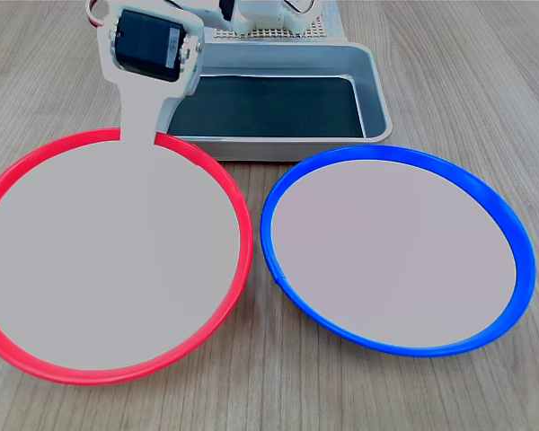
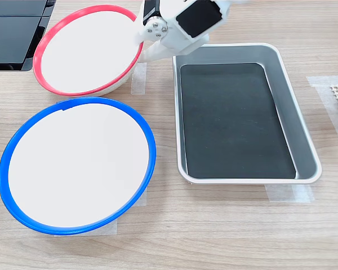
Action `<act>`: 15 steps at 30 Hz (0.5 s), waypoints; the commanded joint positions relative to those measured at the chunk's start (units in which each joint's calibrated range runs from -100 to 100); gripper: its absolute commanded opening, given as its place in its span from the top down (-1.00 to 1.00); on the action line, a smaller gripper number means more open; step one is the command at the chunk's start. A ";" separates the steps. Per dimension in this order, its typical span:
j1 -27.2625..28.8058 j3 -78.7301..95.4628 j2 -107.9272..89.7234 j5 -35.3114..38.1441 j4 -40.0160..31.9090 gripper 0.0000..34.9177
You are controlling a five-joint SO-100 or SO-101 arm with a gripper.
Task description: Lift the stacked dish and set it down on the table.
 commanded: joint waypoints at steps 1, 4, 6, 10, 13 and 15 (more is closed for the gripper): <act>0.04 0.18 -2.86 0.63 0.23 0.50; 0.23 0.91 -4.65 1.03 1.47 0.47; 0.42 1.64 -6.78 1.61 3.62 0.45; 0.89 3.09 -10.79 2.93 7.17 0.47; 1.07 4.46 -14.80 4.30 11.21 0.49; 1.07 4.73 -17.78 5.27 15.67 0.54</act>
